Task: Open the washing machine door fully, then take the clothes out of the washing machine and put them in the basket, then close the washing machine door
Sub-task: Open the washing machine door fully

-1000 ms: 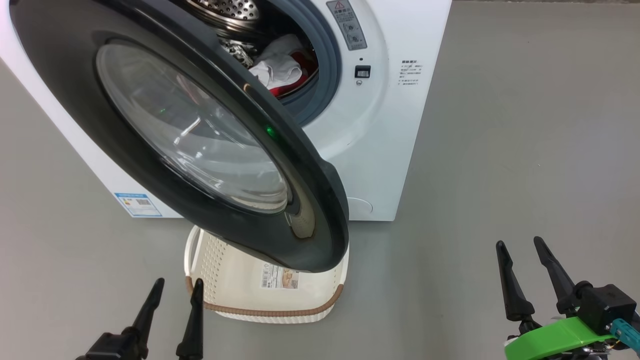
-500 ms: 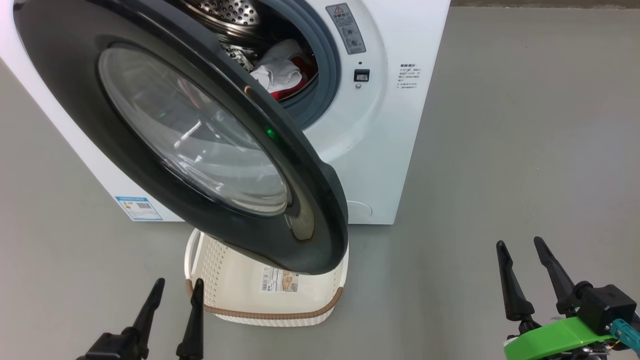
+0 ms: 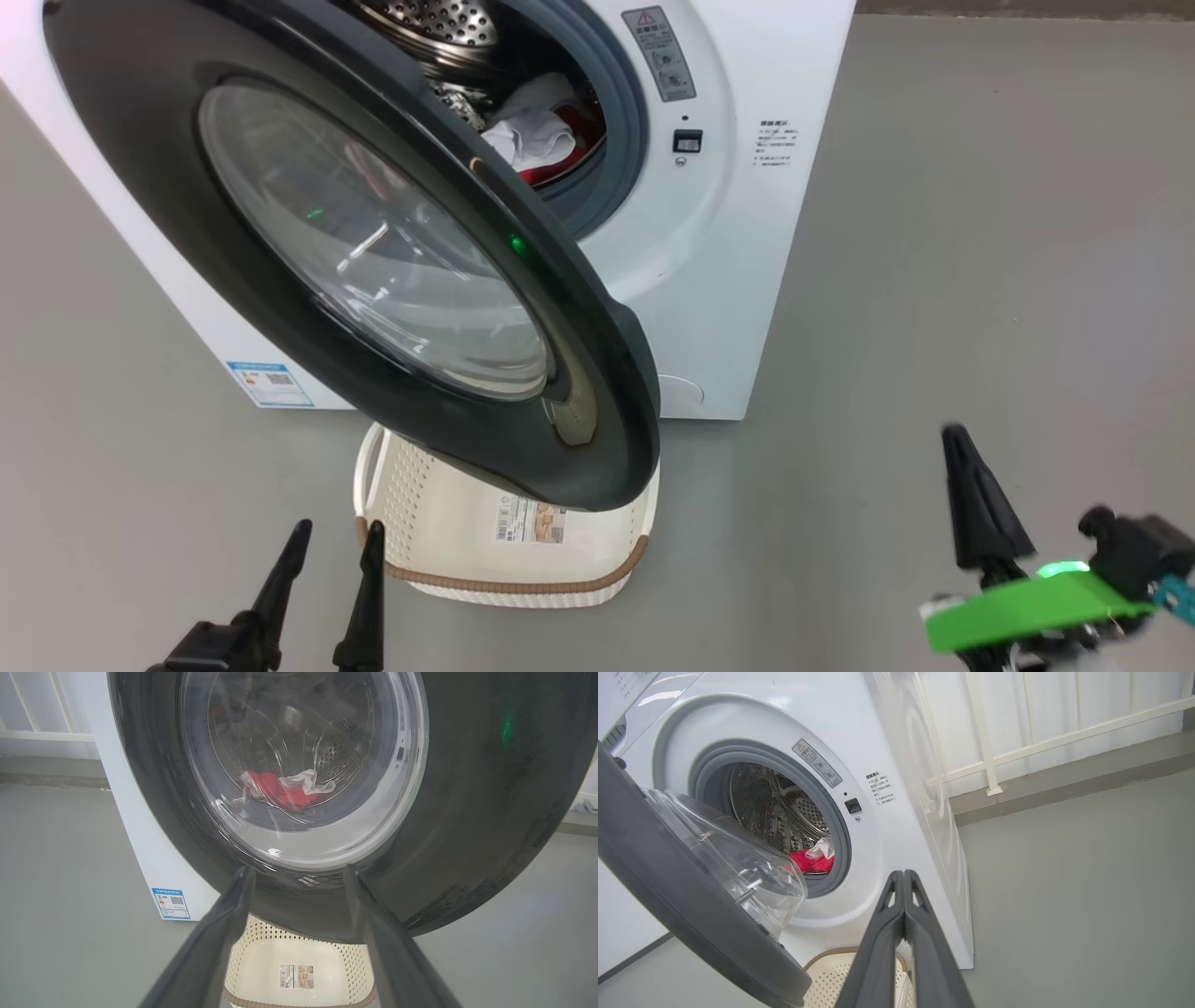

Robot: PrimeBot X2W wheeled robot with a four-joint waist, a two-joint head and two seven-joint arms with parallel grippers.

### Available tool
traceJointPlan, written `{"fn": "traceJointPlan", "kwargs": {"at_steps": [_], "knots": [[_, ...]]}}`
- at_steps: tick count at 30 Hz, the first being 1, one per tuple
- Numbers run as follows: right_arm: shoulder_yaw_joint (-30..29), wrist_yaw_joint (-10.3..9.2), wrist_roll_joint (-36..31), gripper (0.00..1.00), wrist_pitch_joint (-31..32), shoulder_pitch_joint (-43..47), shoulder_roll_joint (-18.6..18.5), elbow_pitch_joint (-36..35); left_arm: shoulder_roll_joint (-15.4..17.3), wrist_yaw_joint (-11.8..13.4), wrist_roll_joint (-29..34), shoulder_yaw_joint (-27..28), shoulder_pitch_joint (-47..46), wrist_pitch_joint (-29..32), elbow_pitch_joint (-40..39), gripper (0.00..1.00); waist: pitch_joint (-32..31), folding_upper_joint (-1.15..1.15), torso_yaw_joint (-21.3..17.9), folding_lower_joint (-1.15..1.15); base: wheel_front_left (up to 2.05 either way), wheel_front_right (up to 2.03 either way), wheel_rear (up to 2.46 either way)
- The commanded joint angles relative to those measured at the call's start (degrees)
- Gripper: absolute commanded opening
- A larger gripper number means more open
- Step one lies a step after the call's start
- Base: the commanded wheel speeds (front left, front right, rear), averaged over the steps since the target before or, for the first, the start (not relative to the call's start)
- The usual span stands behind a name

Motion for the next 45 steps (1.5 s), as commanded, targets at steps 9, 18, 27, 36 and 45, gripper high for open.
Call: {"fn": "traceJointPlan", "kwargs": {"at_steps": [9, 18, 27, 36, 45], "knots": [[10.4, 0.43, 22.3, 0.0, -0.4, -11.3, -1.9, -0.8, 0.6, -0.3, -0.3, 0.9, -0.8, -0.7, -1.5, 1.0, 0.5, 0.0, 1.6, 0.0, 0.0, 0.0, 0.0], [21.5, 0.43, 45.8, 0.0, 0.1, -20.3, -8.6, -1.4, 0.6, -0.3, -0.8, 0.2, -1.6, -0.7, -1.4, 1.0, 1.7, 0.0, 3.5, 0.0, 0.0, 0.0, 0.0], [24.3, 0.43, 64.3, 0.0, 15.0, -26.9, -12.4, -2.5, 0.6, -0.3, -1.5, -0.7, -2.9, -0.7, -1.2, 1.0, 3.5, 0.0, 4.9, 0.0, 0.0, 0.0, 0.0], [19.5, 0.43, 71.6, 0.0, 33.7, -29.9, -10.8, 2.8, 0.6, -0.3, -2.2, -1.7, -3.9, -0.7, -0.8, 1.0, 4.7, 0.0, 6.5, 0.0, 0.0, 0.0, 0.0], [16.3, 0.43, 71.6, 0.0, 45.6, -30.4, -8.2, 7.0, 0.6, -0.3, -2.8, -2.6, -3.9, -0.7, -0.5, 1.0, 4.8, 0.0, 8.2, 0.0, 0.0, 0.0, 0.0]]}}
